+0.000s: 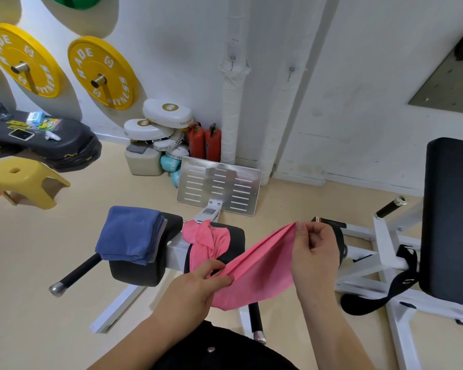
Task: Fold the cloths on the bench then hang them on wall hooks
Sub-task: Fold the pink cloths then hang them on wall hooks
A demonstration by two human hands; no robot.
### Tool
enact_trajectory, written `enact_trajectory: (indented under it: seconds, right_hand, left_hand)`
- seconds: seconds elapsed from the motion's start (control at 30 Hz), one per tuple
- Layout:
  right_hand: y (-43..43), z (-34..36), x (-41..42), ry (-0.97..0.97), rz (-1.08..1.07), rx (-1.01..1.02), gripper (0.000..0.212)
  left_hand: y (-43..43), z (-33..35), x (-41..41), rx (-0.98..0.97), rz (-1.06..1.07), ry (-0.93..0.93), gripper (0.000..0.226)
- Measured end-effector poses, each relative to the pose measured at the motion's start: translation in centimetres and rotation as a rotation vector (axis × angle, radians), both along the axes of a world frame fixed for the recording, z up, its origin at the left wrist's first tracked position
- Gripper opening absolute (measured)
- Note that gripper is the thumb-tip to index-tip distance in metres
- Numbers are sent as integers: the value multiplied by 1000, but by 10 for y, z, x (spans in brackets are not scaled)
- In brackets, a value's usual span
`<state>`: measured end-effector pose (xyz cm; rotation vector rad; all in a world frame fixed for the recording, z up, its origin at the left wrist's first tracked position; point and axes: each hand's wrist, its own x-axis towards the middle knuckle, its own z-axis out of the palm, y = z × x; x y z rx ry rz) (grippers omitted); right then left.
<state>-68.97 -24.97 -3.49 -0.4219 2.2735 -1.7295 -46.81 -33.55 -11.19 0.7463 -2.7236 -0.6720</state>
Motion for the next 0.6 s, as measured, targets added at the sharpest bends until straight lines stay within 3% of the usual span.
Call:
enact_trajectory:
  seconds: [0.17, 0.37, 0.6]
  right_hand:
    - [-3, 0, 2, -15, 2, -11, 11]
    - [-5, 5, 2, -27, 10, -16, 9]
    - [-19, 20, -1, 22, 64, -26, 8]
  left_hand:
    - [0, -4, -3, -52, 41, -21, 62]
    - [-24, -10, 2, -22, 141, -66, 11]
    - [-70, 3, 9, -73, 192, -187, 29]
